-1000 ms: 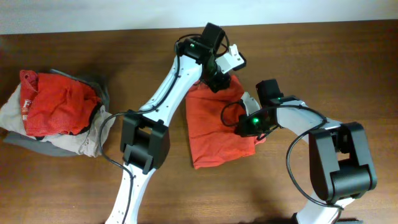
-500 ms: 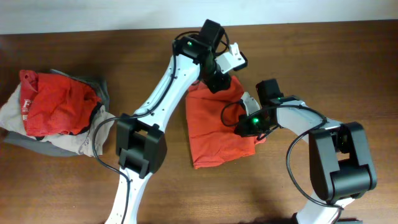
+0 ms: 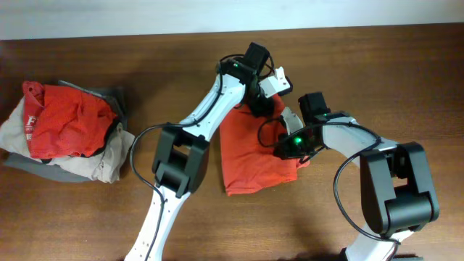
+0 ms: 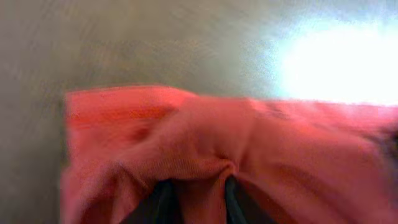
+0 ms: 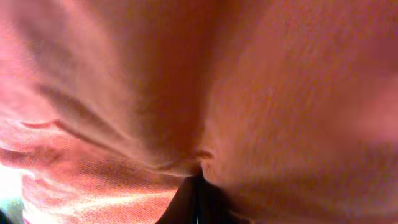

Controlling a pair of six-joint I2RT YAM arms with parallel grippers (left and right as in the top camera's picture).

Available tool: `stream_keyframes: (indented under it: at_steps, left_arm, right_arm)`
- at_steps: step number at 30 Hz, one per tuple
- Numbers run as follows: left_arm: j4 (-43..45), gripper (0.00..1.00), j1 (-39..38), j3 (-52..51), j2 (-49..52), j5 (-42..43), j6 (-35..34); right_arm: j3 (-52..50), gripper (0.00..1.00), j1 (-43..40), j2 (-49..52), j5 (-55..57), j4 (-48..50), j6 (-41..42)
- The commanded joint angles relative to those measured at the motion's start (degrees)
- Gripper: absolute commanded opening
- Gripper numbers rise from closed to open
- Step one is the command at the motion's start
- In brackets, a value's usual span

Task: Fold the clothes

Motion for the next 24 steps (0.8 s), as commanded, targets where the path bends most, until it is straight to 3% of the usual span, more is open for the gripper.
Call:
stream_keyframes:
  at_steps: [1,6,15,20,24]
  left_arm:
    - [6.5,0.26,0.4,-0.4,2.1,-7.5,-7.4]
    - [14.7,0.29,1.7,-0.4,2.3,-17.1,-17.9]
    - [15.8,0.32,7.0,0.2,2.2,-18.3,-23.0]
    - [11.6,0.36,9.9,5.1,2.2,-18.3,-24.5]
    - [2.6,0.41,11.4,12.7,2.2,-17.2,-26.7]
  right_arm:
    - [-0.9,0.04,0.5,3.4,5.5,0.4,-0.2]
    - [-1.0,0.04,0.5,3.4,5.5,0.1,-0.2]
    - [-1.0,0.04,0.5,3.4,5.5,-0.2,-0.2]
    - [-1.0,0.04,0.5,3.4,6.2,-0.9,-0.2]
    - [-1.0,0.04,0.5,3.4,8.2,-1.1,-0.1]
